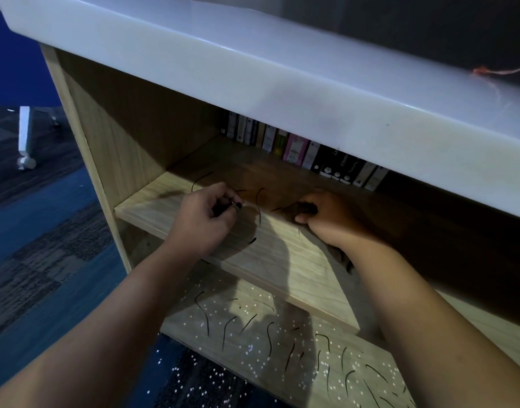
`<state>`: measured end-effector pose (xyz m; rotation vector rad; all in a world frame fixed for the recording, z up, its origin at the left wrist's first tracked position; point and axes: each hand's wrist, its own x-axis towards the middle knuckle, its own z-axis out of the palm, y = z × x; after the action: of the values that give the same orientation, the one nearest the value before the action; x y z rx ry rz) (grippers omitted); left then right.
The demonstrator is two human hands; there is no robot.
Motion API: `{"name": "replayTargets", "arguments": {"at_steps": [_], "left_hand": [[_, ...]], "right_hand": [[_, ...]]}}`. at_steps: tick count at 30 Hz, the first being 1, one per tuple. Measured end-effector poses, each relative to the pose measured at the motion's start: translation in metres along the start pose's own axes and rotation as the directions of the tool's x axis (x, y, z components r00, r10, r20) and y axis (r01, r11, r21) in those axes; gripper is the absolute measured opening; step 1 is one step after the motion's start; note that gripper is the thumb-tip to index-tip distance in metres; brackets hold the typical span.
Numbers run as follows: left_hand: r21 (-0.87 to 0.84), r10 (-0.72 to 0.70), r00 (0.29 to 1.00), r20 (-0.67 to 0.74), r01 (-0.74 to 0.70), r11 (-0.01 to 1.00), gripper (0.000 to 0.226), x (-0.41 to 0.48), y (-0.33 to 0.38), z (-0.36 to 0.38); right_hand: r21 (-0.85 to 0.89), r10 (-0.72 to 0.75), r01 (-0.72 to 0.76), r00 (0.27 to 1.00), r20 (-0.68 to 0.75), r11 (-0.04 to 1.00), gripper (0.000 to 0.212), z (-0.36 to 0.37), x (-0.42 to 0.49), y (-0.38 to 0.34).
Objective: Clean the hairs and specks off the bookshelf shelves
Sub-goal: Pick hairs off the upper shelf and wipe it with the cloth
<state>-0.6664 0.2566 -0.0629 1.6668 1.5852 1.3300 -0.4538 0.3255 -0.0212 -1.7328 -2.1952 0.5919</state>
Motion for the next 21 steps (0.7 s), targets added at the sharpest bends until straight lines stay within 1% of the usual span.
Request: {"name": "replayTargets", "arguments": {"at_steps": [3,6,11,14,16,18,21], "left_hand": [[-0.012,-0.009,1.000,-0.008,0.009,1.000,0.018,0.000,0.000,0.000],[-0.034,-0.020,1.000,-0.002,0.020,0.999,0.016,0.000,0.001,0.001],[-0.014,-0.019,1.000,0.001,0.019,1.000,0.015,-0.001,0.003,0.000],[0.006,-0.028,1.000,-0.007,0.028,1.000,0.015,-0.002,0.005,0.000],[0.010,-0.046,0.999,-0.003,0.046,0.999,0.014,-0.002,0.006,0.000],[0.000,-0.067,0.998,-0.001,0.067,0.998,0.014,-0.003,0.009,0.000],[-0.021,-0.075,0.997,-0.005,0.075,0.997,0.015,-0.005,0.011,0.000]], "right_hand": [[0.007,0.041,-0.042,0.998,0.052,0.999,0.040,0.001,-0.010,0.004],[-0.025,0.035,-0.034,0.996,0.079,0.999,0.034,0.001,-0.017,0.009],[-0.031,0.019,-0.020,1.000,-0.011,0.999,0.035,0.004,-0.009,0.008],[-0.030,-0.014,0.013,0.999,-0.041,0.999,0.027,0.006,0.001,0.007],[-0.101,-0.041,0.036,0.998,-0.049,0.994,0.023,0.007,0.002,0.006],[-0.194,-0.064,0.051,0.996,-0.059,0.980,0.025,0.008,-0.003,0.007],[-0.242,-0.098,0.083,0.994,-0.051,0.967,0.024,0.011,-0.018,0.011]]}}
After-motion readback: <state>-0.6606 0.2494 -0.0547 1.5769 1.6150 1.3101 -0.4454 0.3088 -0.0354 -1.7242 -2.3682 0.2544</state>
